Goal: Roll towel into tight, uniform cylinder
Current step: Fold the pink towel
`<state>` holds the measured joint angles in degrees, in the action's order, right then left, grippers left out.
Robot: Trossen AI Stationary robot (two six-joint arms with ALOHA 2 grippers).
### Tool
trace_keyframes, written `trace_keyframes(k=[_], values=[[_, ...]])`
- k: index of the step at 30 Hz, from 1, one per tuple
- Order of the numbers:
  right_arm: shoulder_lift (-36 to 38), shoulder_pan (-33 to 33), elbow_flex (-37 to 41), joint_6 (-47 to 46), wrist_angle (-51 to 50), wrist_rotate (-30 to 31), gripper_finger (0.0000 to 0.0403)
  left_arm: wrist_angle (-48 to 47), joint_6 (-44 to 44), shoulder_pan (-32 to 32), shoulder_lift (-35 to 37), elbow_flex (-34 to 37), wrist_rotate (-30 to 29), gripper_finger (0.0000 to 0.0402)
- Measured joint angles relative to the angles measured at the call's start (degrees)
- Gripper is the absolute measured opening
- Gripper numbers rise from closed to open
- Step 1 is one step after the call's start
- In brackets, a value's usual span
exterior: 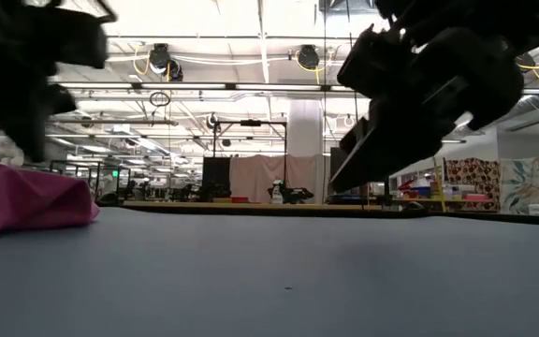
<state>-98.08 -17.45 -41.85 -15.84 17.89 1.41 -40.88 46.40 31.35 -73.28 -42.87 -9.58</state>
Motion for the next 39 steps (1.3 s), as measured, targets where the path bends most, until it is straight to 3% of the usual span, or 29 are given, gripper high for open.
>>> trace_keyframes(k=[4, 14, 24, 33, 39], values=[[0.00, -1.63, 0.00, -0.04, 0.76, 0.21, 0.0000, -2.95, 3.61, 4.96, 0.16, 0.00, 2.95, 0.0058], [0.00, -3.37, 0.00, -3.92, 1.18, 0.56, 0.0000, -5.20, 11.79, 15.41, 0.85, 0.00, 0.82, 0.0165], [0.00, -3.35, 0.00, -3.94, 1.10, 0.56, 0.0000, -13.13, 12.66, 20.64, 1.18, -0.02, 0.61, 0.0173], [0.00, -3.33, 0.00, -2.84, 0.93, 4.69, 0.0000, -17.01, 0.07, 20.71, -0.07, 3.51, -5.52, 0.0173], [0.00, -4.03, 0.00, -2.95, 0.59, 4.66, 0.0000, -16.28, -2.94, 20.79, -3.13, 5.31, -9.85, 0.0173]])
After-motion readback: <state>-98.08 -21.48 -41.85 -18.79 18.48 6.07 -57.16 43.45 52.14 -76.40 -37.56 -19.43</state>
